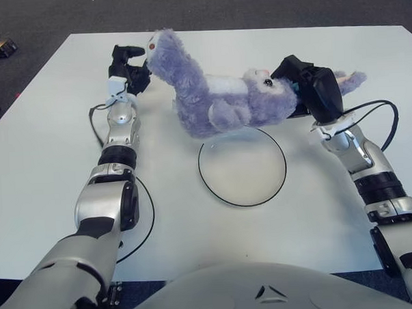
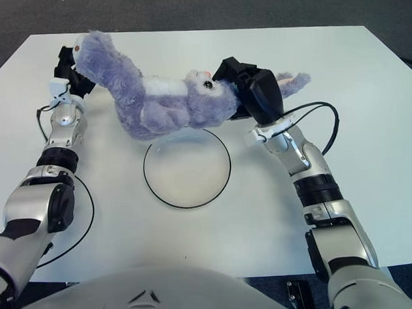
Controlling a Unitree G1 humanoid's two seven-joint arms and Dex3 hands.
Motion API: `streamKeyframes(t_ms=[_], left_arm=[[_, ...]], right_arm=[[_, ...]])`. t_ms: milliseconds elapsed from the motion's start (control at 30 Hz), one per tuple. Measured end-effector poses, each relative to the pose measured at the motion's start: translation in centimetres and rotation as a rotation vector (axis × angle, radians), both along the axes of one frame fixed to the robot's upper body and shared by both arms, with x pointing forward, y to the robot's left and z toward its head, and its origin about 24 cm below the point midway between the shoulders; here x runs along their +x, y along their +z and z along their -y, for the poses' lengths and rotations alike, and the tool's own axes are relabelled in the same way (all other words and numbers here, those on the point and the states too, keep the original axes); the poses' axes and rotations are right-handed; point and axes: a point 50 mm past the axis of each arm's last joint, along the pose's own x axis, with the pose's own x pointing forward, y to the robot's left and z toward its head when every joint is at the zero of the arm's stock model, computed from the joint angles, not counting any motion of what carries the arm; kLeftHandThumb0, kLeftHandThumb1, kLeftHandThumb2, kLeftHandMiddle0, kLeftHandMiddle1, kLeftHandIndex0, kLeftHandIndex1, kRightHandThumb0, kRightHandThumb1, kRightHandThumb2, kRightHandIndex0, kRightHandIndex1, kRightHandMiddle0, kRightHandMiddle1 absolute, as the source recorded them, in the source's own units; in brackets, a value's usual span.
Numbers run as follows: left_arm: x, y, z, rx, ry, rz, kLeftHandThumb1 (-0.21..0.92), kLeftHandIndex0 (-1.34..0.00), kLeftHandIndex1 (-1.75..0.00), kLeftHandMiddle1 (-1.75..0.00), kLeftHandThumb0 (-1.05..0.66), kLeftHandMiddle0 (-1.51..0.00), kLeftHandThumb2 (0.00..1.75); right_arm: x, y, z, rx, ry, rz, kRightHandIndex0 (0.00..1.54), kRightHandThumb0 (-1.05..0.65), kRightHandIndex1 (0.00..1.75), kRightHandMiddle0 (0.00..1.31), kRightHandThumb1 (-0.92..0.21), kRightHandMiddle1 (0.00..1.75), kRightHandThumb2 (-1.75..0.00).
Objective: Put the doll into the plate.
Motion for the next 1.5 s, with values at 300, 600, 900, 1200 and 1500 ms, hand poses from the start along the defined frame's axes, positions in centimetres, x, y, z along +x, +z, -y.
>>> streamKeyframes(t_ms=[300,600,900,1200,1500], left_arm=[[-0.1,0.8,1.2,0.021,-0.033,0.037,0.92,-0.24,-1.52,-1.56,-0.01,-0.37,0.39],[-0.2,1.1,1.6,0.027,-0.040,0.043,0.92,-0.23,-1.53,-1.57,-0.01,-0.36,0.40],[-0.4,0.7,2.0,0.039,-0.041,0.033,0.92,-0.23,-1.54,-1.58,-0.01,-0.34,0.40],[-0.4,1.0,2.2,0.048,-0.044,0.040,0.92,-0.23,-1.55,-1.59,-0.01,-0.33,0.41],[-0.4,1.3,2.4,0.051,-0.043,0.045,0.92,-0.23,-1.55,-1.59,-0.01,-0.33,0.41]], right_arm=[[-0.8,0.1,0.4,-0.093,0.015,-0.001,0.95,-0.06,1.75,0.71,-0.91,1.75,-0.18],[-1.1,0.1,0.3,-0.107,0.028,-0.009,0.95,-0.06,1.75,0.70,-0.92,1.75,-0.17],[-2.0,-0.4,0.5,-0.135,0.073,-0.073,0.94,-0.06,1.75,0.69,-0.92,1.75,-0.17],[-2.6,-0.2,0.8,-0.174,0.087,-0.088,0.70,-0.19,1.73,0.54,-0.92,1.70,-0.23],[-2.8,-0.1,0.8,-0.215,0.094,-0.103,0.48,-0.39,1.43,0.37,-0.91,1.34,-0.27]])
